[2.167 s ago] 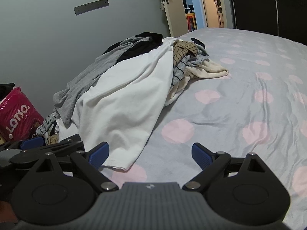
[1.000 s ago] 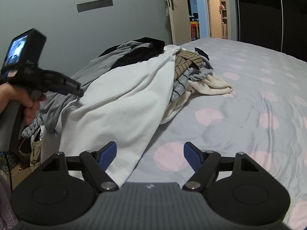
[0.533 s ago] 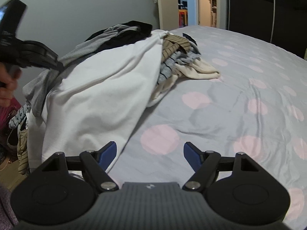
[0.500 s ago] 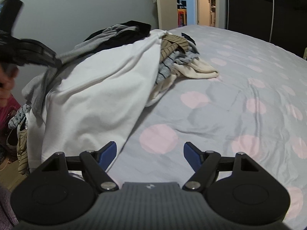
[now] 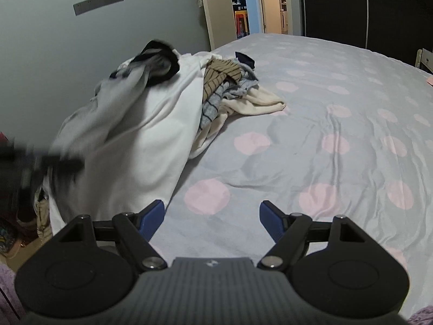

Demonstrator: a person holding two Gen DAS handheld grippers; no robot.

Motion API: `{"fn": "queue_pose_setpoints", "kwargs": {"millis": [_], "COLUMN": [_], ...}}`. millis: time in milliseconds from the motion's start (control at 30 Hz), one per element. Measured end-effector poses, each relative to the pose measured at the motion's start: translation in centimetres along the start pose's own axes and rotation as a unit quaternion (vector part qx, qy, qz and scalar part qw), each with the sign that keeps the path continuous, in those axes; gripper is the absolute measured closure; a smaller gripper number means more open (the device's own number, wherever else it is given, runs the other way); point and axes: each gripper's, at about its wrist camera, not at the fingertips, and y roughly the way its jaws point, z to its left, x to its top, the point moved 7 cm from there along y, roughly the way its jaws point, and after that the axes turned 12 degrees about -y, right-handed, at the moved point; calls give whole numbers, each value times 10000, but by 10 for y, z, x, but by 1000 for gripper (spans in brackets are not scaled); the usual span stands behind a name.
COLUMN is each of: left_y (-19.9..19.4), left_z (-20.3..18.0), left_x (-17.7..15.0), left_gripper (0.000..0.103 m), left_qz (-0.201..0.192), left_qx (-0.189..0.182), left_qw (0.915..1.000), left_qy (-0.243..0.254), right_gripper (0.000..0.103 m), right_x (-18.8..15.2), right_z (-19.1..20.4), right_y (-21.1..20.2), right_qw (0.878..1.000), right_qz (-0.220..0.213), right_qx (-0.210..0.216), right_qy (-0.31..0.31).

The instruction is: Fold clothes

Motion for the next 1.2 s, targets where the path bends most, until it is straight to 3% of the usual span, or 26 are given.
{"fn": "queue_pose_setpoints", "kwargs": {"millis": [133,233,300,367,433,467,567,767,933,1100,1133,1200], "left_y": [11,15,11,7,4,2,2,33,67,91,93,95], "left_z": [2,20,31,40,52,60,88,165,226,240,238,232], "left_x": [-27,-27,-22,-15,-6,-1,17,49,54,44,43,43], "left_gripper": [100,98,84,79,77,75,61,54,52,55,57,82], "left_qz": [342,453,384,228,139,113,38,-200,-307,-116,-59,8], "left_qx": [189,273,231,334,483,556,765,1435,1700,1533,1517,1564], "left_qw": [9991,9986,9989,9991,9987,9984,9969,9888,9798,9793,9800,9804], "left_qy": [175,-32,-164,-102,-63,-58,-157,-355,-1003,-1315,-1282,-1194], "right_gripper": [23,24,24,27,39,40,40,30,29,32,44,65], "right_x": [2,0,-2,-2,5,9,19,46,64,71,71,70], "right_z": [0,11,20,30,37,41,53,69,73,75,77,79], "right_y": [-1,5,13,22,31,35,49,77,107,128,130,133], "right_qw": [9983,9932,9909,9903,9904,9903,9899,9900,9919,9916,9914,9912], "right_qz": [73,151,227,291,315,327,363,262,293,371,388,418], "right_qx": [489,987,1166,1235,1275,1295,1354,1386,1235,1243,1253,1253], "right_qy": [302,603,639,560,441,382,204,-14,-102,27,9,-62]}}
